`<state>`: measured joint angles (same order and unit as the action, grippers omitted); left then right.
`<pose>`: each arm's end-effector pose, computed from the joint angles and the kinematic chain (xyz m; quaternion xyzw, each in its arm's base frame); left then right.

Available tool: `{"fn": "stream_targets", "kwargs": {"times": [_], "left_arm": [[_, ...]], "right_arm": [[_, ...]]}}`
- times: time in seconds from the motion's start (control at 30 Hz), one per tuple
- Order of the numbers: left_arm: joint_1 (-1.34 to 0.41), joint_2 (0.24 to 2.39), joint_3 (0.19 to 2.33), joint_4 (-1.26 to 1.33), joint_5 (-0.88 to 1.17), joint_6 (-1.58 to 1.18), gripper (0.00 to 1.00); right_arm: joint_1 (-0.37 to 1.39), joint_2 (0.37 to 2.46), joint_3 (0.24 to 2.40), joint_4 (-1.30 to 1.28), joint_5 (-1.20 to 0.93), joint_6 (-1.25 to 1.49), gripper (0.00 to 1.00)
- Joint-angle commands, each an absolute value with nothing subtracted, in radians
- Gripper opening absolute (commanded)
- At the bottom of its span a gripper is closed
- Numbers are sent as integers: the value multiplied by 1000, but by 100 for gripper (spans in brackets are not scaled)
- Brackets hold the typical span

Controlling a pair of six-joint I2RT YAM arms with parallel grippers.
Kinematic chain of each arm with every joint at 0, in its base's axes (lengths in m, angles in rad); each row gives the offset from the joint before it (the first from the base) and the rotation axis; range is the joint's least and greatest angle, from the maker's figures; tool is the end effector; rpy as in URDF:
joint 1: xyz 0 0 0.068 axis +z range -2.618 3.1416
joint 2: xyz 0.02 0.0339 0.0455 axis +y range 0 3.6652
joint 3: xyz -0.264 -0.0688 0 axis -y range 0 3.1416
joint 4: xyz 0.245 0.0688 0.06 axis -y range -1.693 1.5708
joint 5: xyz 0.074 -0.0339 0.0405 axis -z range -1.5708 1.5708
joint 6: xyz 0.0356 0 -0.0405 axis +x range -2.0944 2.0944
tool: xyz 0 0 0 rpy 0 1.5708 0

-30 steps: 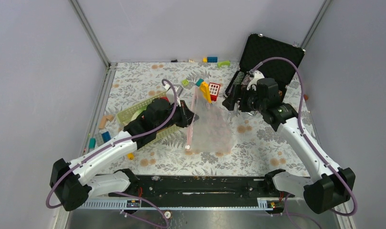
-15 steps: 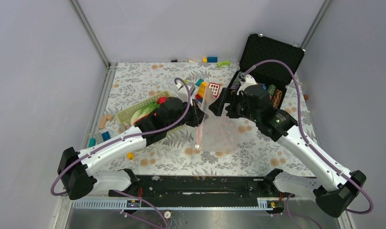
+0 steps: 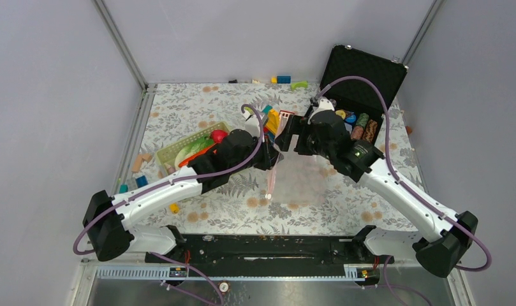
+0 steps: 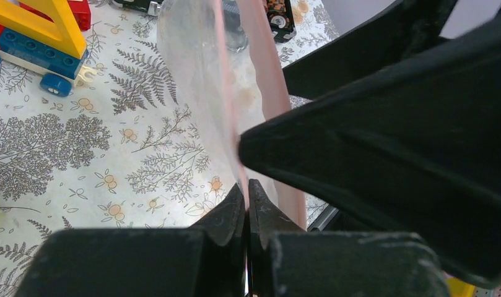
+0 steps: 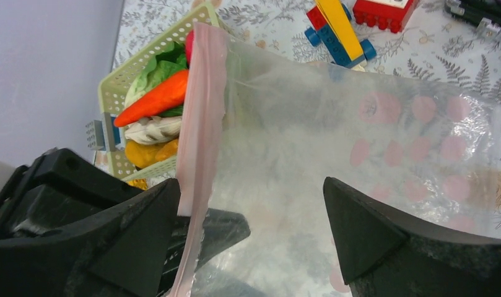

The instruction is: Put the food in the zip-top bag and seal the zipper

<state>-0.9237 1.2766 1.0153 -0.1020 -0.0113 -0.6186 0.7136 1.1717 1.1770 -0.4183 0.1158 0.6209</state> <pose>0.1800 -0.2376 0.3219 0.1219 0.8141 -0.3923 0.4104 0.2010 0.1686 0.3742 -0.0071 0.8362 0.2999 0.4590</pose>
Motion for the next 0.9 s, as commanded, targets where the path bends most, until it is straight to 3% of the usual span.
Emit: {"fn": "stream_targets", "kwargs": {"times": [0.0, 0.27, 0.63, 0.77, 0.87], "left_arm": [[-933, 1276, 1071, -57, -46, -608, 0], [-934, 1270, 1089, -95, -103, -598, 0], [-954, 1279, 1219, -192, -210, -506, 0], [-971, 1270, 1291, -250, -250, -471, 0], [-980, 1239, 1305, -287, -300, -459, 0]], "right_arm": [[726, 1204, 1213, -452, 164, 646, 90], [734, 1180, 1181, -551, 274, 659, 82], [780, 1261, 1325, -707, 314, 635, 58], [797, 1266, 1366, -701, 295, 632, 42], [797, 1237, 1325, -679, 304, 641, 35]]}}
